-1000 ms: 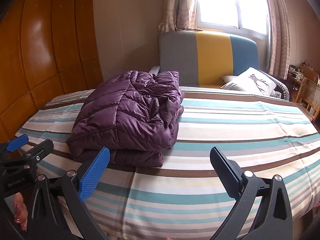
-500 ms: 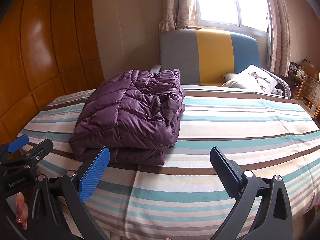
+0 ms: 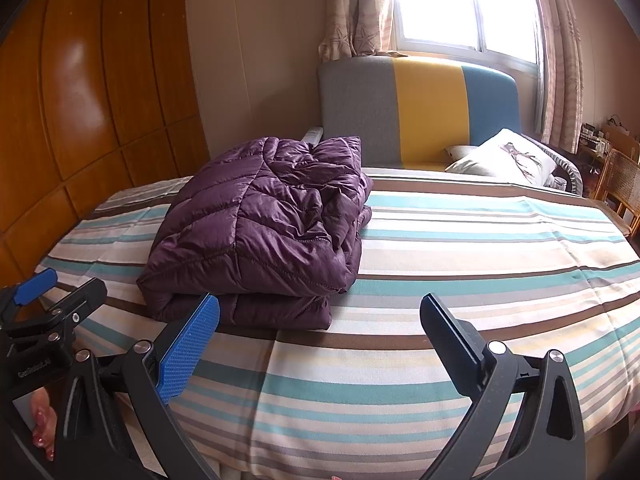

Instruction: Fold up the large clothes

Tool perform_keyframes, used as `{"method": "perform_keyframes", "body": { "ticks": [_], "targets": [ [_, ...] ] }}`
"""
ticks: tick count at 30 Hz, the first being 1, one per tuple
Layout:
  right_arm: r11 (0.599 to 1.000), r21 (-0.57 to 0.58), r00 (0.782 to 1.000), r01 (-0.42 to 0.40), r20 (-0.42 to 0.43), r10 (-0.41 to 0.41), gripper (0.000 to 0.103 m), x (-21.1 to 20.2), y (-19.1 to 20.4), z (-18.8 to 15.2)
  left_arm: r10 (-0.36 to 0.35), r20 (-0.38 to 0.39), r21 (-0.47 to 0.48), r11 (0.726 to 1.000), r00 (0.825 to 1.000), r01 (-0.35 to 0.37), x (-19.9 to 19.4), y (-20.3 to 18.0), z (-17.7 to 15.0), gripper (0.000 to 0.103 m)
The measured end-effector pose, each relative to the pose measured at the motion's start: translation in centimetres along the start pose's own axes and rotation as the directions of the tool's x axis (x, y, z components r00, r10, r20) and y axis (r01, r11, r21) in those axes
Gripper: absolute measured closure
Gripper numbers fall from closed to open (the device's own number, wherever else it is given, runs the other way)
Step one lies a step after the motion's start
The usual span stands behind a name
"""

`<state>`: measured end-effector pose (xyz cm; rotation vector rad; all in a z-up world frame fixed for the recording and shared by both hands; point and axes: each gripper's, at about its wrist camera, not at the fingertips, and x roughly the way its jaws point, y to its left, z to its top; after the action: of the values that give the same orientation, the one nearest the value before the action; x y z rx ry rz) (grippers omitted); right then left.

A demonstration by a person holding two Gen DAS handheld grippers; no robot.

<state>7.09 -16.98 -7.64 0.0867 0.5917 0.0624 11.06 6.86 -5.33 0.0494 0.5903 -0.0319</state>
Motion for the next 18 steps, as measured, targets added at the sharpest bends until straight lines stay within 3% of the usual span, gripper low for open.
{"method": "perform_keyframes", "body": {
  "ticks": [18],
  "targets": [
    [1.0, -0.001, 1.0, 0.001, -0.008, -0.001, 0.003, 0.22, 0.05, 0.03, -0.009, -0.025, -0.018, 1.0, 1.0, 0.008, 0.47, 0.24, -0.24, 0.002]
  ]
}}
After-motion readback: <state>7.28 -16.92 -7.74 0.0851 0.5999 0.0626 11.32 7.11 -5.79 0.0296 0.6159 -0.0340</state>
